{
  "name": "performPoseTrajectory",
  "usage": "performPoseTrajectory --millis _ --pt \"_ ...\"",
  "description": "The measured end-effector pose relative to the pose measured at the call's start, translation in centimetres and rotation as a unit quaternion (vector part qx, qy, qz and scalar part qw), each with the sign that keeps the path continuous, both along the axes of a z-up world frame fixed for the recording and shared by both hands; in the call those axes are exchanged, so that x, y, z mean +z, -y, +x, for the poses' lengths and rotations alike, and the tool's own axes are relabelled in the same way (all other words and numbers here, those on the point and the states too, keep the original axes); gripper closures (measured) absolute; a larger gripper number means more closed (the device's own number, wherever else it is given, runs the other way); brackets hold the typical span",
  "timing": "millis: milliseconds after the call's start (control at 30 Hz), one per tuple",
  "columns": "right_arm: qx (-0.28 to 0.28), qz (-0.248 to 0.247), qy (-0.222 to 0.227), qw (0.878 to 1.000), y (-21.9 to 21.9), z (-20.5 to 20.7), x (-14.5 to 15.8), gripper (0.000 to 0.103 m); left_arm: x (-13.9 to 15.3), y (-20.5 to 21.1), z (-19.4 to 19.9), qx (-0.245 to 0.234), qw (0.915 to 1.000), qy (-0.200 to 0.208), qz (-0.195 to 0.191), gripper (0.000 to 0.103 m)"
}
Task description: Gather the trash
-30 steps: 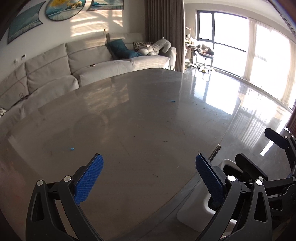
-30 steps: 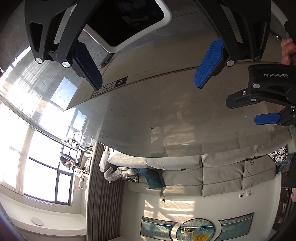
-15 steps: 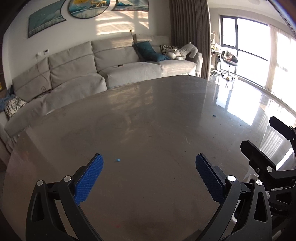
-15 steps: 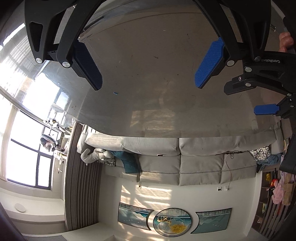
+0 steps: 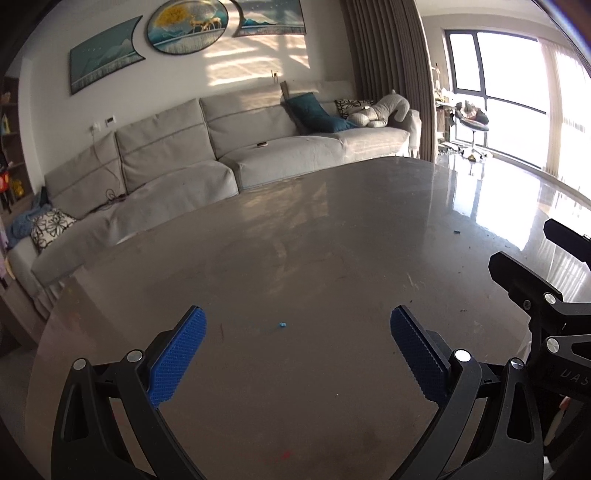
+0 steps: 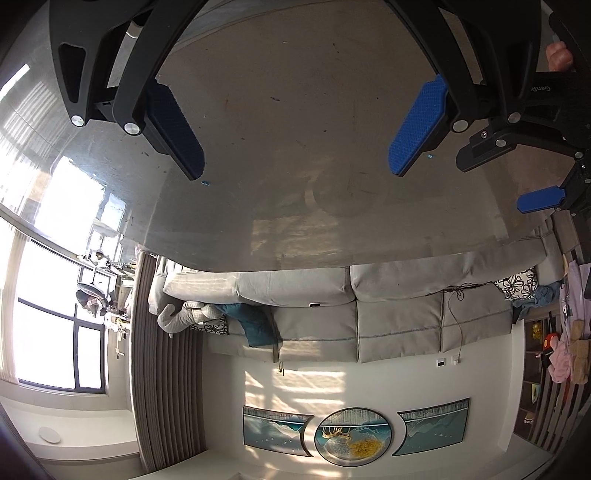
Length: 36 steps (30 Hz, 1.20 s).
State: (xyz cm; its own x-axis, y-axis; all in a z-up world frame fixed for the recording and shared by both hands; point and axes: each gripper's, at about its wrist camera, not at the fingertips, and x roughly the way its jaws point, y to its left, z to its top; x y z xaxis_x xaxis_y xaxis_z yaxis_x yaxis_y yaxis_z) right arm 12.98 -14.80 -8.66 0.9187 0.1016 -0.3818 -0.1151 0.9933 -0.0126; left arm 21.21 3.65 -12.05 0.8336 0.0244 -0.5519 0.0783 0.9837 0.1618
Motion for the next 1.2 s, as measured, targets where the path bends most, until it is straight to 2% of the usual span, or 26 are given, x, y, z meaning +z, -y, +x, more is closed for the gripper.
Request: performPoseTrajectory --millis 233,600,1200 --pt "-0.001 -0.007 0.005 1.000 0.0 -0.2 0.2 0.004 0.7 -0.6 0.2 -0.006 0.9996 -0.003 -0.027 0.005" --pt "-0.003 -0.002 0.006 1.000 0.4 -0.5 0.0 0.004 0.7 0.2 -0.3 -0.008 0.9998 0.015 -0.012 0.005" --pt "-0.007 0.004 0.003 1.000 0.2 -0.3 -0.1 0.004 0.8 -0.5 0.2 -0.013 0.9997 0.003 -0.020 0.005"
